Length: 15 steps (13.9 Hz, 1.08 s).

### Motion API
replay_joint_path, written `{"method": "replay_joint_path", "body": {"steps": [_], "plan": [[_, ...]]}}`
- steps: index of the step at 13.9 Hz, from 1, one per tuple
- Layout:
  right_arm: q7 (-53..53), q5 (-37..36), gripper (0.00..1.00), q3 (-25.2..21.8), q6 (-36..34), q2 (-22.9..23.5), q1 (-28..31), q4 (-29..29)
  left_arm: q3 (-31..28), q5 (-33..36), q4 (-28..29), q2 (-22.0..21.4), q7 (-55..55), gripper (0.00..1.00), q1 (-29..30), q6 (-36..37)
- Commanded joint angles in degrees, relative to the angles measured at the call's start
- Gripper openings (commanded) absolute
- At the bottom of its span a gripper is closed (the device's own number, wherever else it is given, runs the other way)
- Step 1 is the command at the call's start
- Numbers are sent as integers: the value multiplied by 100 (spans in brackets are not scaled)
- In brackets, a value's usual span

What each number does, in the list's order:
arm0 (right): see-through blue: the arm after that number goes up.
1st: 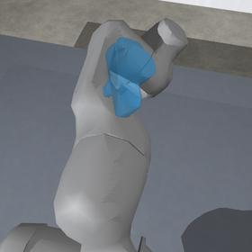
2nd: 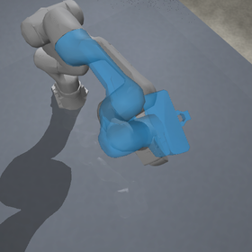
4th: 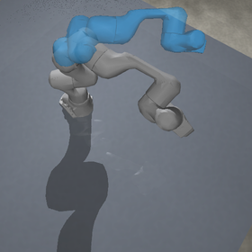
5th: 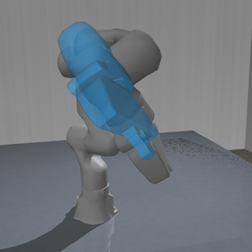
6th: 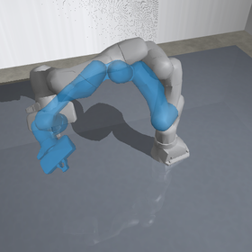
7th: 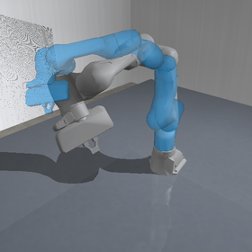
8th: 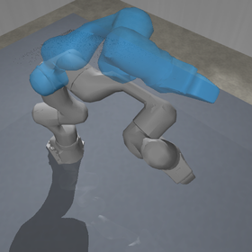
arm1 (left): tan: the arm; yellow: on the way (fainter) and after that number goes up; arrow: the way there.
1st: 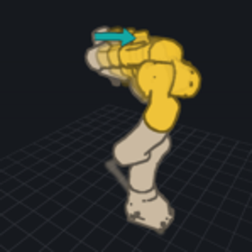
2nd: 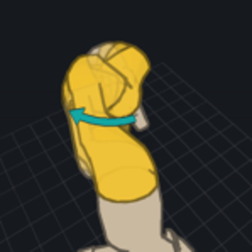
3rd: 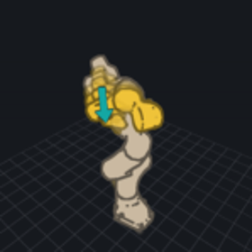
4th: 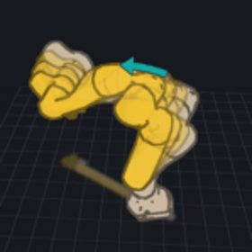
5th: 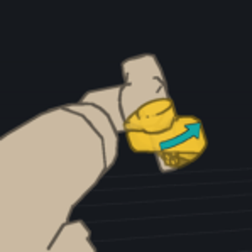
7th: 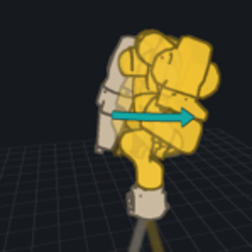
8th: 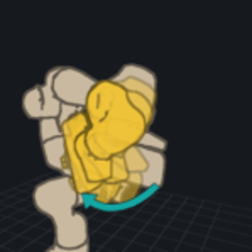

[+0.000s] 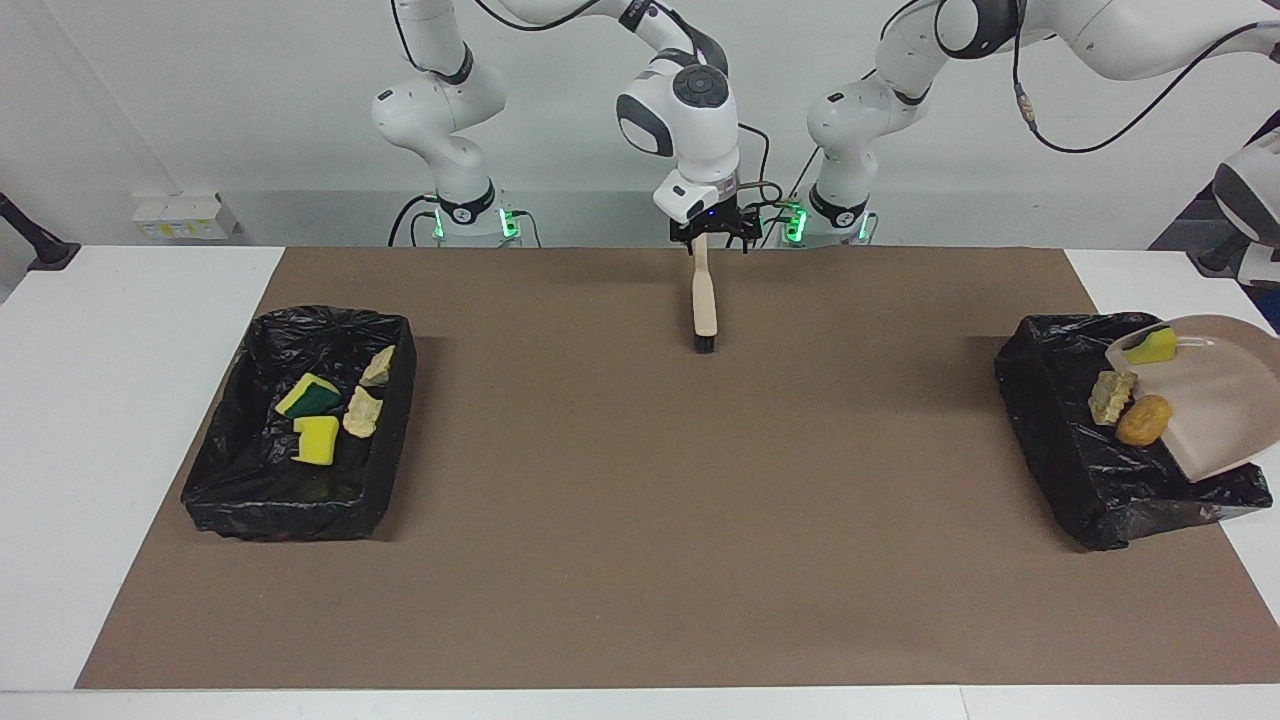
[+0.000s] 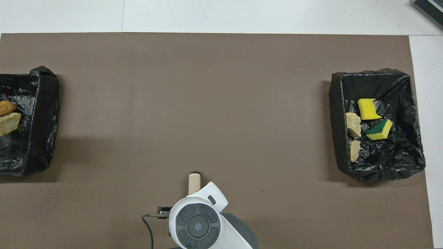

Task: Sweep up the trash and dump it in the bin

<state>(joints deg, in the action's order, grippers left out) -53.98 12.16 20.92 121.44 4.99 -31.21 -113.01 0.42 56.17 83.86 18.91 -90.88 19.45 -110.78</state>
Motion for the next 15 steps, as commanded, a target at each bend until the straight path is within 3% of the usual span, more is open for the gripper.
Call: {"method": "replay_joint_path", "body": {"steps": [1,4,9,15], "plan": [[211,-266,100,9,-925,-94,482,751,-60,788,472,-476,387,0,-169,179],[571,-688,100,-9,-1535,-208,1010,1210,-51,1019,455,-713,378,0,-169,179],[1510,-689,100,-79,-1991,-744,2151,1229,11,660,351,-784,361,0,-695,478],[3417,-1144,100,-914,-2537,-956,2725,1509,28,-1780,218,-784,737,0,-1224,794]]}}
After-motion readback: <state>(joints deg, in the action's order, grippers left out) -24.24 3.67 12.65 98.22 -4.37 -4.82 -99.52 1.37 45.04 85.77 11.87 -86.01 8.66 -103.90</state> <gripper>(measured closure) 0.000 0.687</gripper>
